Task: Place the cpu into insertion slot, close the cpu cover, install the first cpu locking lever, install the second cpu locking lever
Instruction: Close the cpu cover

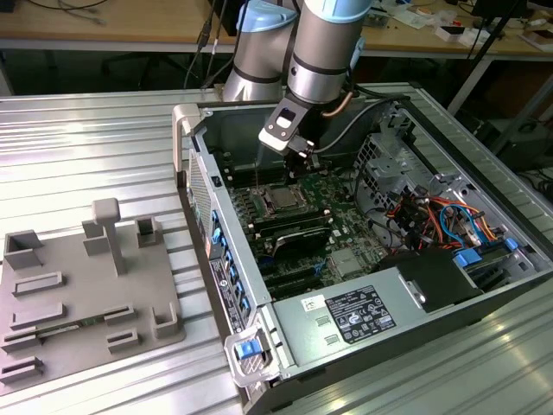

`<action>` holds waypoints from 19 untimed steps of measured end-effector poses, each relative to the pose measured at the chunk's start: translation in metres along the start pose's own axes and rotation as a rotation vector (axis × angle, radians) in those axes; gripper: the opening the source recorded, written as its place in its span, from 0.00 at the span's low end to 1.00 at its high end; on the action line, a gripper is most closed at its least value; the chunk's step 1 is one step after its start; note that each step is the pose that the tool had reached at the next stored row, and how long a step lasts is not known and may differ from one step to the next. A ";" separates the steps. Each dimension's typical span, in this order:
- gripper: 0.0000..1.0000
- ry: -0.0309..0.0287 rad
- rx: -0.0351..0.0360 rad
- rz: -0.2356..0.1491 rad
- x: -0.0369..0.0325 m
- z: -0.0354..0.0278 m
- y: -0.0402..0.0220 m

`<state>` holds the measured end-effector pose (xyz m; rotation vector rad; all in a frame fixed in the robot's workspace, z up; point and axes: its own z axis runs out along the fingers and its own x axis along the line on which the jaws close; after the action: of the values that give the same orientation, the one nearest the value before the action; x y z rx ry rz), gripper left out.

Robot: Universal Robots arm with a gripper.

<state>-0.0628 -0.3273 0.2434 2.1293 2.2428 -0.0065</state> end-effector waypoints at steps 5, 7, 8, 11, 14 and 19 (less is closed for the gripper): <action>0.11 0.0001 0.0000 0.000 0.0000 0.0001 -0.0003; 0.11 0.0003 -0.0001 0.000 0.0003 0.0007 -0.0042; 0.11 0.0000 0.0000 0.000 0.0004 0.0015 -0.0069; 0.11 0.0001 0.0004 0.000 0.0009 0.0066 -0.0123; 0.11 0.0001 0.0020 0.000 0.0012 0.0121 -0.0154; 0.11 0.0006 0.0102 0.000 0.0020 0.0203 -0.0236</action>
<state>-0.0858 -0.3274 0.2223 2.1343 2.2483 -0.0173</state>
